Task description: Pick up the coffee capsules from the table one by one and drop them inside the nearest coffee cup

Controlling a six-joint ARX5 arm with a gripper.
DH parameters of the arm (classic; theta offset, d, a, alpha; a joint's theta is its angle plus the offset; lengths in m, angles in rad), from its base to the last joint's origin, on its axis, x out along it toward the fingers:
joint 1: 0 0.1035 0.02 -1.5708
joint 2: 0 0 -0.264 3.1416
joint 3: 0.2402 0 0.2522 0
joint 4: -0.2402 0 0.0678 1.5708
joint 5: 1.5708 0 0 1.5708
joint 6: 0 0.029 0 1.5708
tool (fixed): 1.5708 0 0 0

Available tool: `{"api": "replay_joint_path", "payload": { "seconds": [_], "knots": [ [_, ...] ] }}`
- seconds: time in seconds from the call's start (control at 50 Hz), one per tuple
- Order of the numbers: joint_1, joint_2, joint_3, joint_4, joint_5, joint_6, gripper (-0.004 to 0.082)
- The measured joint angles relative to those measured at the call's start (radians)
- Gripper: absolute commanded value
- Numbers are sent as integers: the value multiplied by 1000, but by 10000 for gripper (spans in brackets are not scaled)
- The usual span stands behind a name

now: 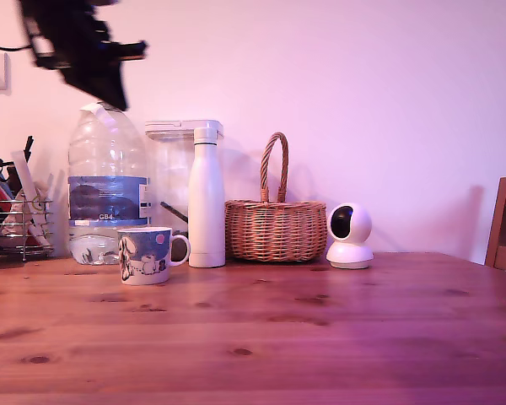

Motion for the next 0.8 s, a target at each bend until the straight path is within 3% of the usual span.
{"api": "replay_joint_path", "payload": {
  "seconds": [0.16, 0.32, 0.54, 0.8],
  "knots": [
    [24, -175, -235, 131, 8, -32, -1],
    [51, -300, -359, 189, 26, -37, -1],
    [67, -416, -445, 183, 53, -62, -1],
    [63, -440, -446, 174, 58, -65, -1]
  ]
}}
